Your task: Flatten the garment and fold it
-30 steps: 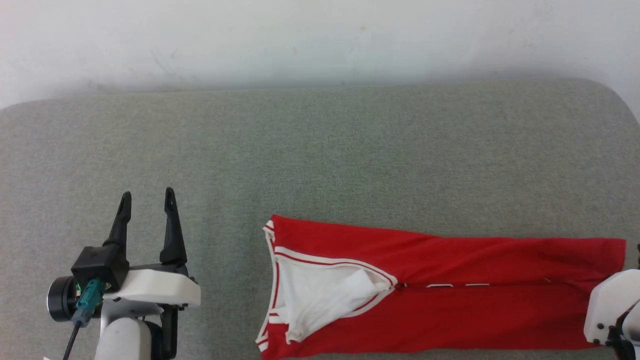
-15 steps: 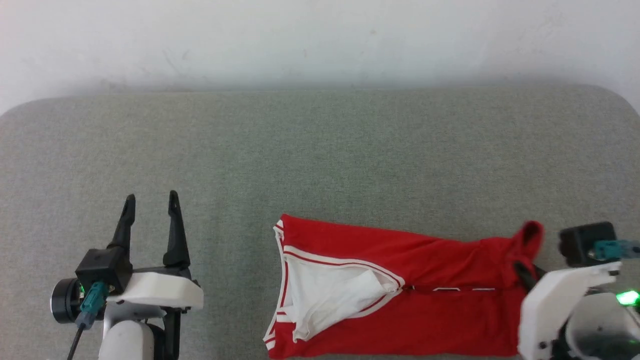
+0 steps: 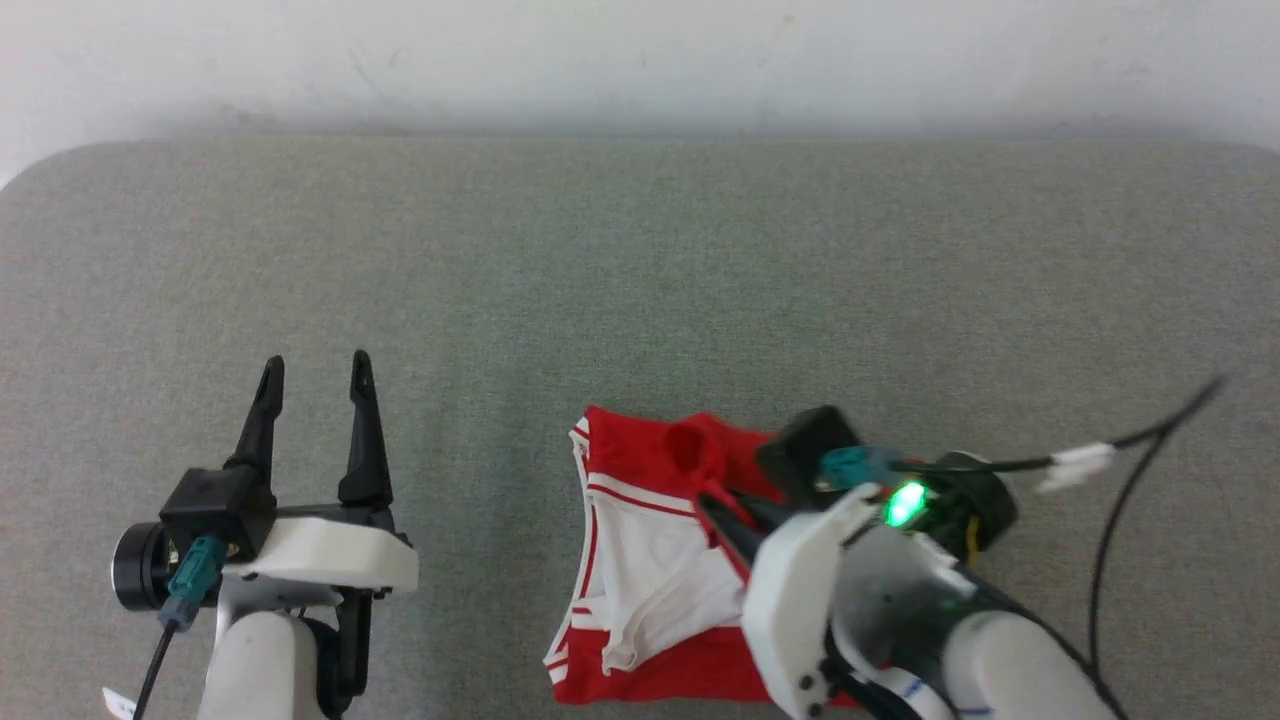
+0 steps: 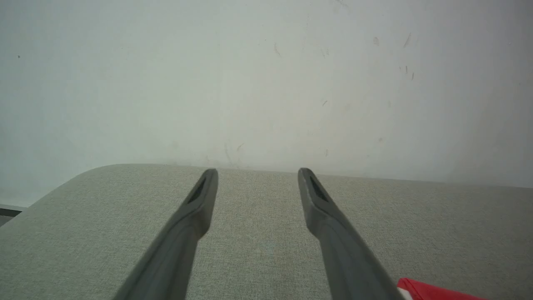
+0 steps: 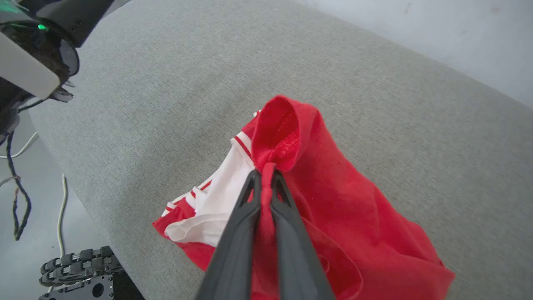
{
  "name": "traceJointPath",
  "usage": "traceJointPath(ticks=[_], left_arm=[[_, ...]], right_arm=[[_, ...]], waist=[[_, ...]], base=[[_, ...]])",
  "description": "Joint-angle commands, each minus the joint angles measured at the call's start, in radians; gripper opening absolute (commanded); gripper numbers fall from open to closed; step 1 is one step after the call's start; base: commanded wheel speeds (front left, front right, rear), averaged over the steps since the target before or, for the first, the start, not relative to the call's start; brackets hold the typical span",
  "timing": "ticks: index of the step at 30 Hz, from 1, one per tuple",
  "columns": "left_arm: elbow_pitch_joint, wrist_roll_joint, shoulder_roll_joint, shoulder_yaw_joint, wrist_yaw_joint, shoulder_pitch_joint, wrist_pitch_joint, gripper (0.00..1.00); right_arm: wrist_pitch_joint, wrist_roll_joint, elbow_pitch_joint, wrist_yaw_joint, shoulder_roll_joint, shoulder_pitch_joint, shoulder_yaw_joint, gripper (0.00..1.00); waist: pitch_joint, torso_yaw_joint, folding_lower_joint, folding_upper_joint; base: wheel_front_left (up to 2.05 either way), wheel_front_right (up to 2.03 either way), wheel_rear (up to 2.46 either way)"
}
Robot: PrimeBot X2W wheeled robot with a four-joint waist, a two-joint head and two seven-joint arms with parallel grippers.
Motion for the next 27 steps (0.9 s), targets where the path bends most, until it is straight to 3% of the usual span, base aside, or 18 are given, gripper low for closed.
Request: traceJointPath(ticks=[1, 11, 12, 13, 19, 22, 27], left_arm=[[0.001, 0.007, -0.004, -0.002, -0.006, -0.02, -0.005, 1.0], [0.01, 0.007, -0.011, -0.012, -0.008, -0.049, -0.005, 1.0], [0.01, 0.007, -0.011, -0.015, -0.006, -0.049, -0.005, 1.0], [0.01, 0.007, -0.012, -0.016, -0.005, -0.05, -0.005, 1.0], [0.015, 0.007, -0.013, -0.019, 0.0, -0.04, -0.005, 1.0], [0.022, 0.005, -0.014, -0.014, -0.001, -0.031, -0.005, 1.0], [0.022, 0.008, -0.013, 0.002, -0.004, -0.012, -0.005, 1.0]], right_arm=[[-0.023, 0.018, 0.053, -0.001, 0.002, -0.041, 0.034, 0.0], [-0.173, 0.153, 0.437, -0.001, 0.002, -0.211, 0.164, 0.0], [-0.182, 0.151, 0.465, -0.001, 0.002, -0.224, 0.171, 0.38], [-0.188, 0.161, 0.487, -0.001, 0.002, -0.23, 0.176, 1.0], [-0.301, 0.237, 0.48, -0.001, 0.002, -0.229, 0.172, 1.0], [-0.44, 0.267, 0.414, -0.001, 0.002, -0.209, 0.143, 1.0], [-0.682, 0.201, 0.3, -0.001, 0.002, -0.123, 0.001, 1.0]], waist=[[0.024, 0.022, -0.0001, 0.0], [0.069, 0.059, -0.0001, 0.0], [0.07, 0.061, -0.0001, 0.0], [0.071, 0.062, -0.0001, 0.0], [0.051, 0.052, -0.0001, 0.0], [0.028, 0.037, -0.0001, 0.0], [-0.01, 0.001, -0.0001, 0.0]], base=[[0.0, 0.0, 0.0], [0.0, 0.0, 0.0], [0.0, 0.0, 0.0], [0.0, 0.0, 0.0], [0.0, 0.0, 0.0], [0.0, 0.0, 0.0], [0.0, 0.0, 0.0]])
